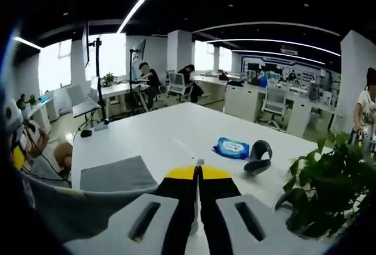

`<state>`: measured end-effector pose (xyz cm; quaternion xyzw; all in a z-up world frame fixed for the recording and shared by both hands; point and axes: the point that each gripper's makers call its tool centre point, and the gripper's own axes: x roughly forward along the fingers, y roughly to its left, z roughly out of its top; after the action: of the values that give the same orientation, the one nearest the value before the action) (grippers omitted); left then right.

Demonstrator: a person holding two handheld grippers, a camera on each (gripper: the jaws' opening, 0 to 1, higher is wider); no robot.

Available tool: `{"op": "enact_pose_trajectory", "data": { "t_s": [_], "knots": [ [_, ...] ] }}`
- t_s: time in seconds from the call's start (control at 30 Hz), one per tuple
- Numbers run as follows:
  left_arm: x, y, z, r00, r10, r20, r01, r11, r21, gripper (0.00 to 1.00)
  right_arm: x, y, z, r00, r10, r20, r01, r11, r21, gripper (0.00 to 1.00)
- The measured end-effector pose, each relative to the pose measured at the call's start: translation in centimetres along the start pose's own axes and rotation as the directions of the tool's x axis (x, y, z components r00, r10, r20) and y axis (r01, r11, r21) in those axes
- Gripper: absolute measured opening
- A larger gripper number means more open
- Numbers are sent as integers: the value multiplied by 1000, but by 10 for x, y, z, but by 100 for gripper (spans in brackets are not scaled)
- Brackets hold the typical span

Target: Fold the towel on the table until its edges align and the towel forms a compact rectangular stack.

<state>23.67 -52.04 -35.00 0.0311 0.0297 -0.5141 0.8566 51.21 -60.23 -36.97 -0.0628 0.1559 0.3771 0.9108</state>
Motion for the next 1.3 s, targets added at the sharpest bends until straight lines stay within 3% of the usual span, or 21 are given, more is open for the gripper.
{"op": "enact_pose_trajectory", "data": {
  "t_s": [0.13,0.3,0.5,0.6,1.07,1.3],
  "knots": [
    [-18,11,-21,995,16,-93,-11,999,51,1,17,13,-5,999,30,-22,-30,999,-17,0],
    [-39,21,-34,995,20,-100,-24,999,-40,1,33,31,-3,995,101,5,-101,993,58,0],
    [-57,38,-57,985,70,-159,-80,995,-60,1,50,42,-13,992,125,-23,-123,990,75,0],
    [-68,42,-69,978,86,-189,-98,993,-58,1,57,51,-17,988,155,-9,-153,979,133,0],
    [-101,57,-102,953,203,-227,-230,968,-96,1,82,77,-31,980,192,-48,-182,970,164,0],
    [-113,62,-101,946,248,-209,-276,954,-116,1,87,85,-22,977,210,-33,-202,966,159,0]
  ]
}}
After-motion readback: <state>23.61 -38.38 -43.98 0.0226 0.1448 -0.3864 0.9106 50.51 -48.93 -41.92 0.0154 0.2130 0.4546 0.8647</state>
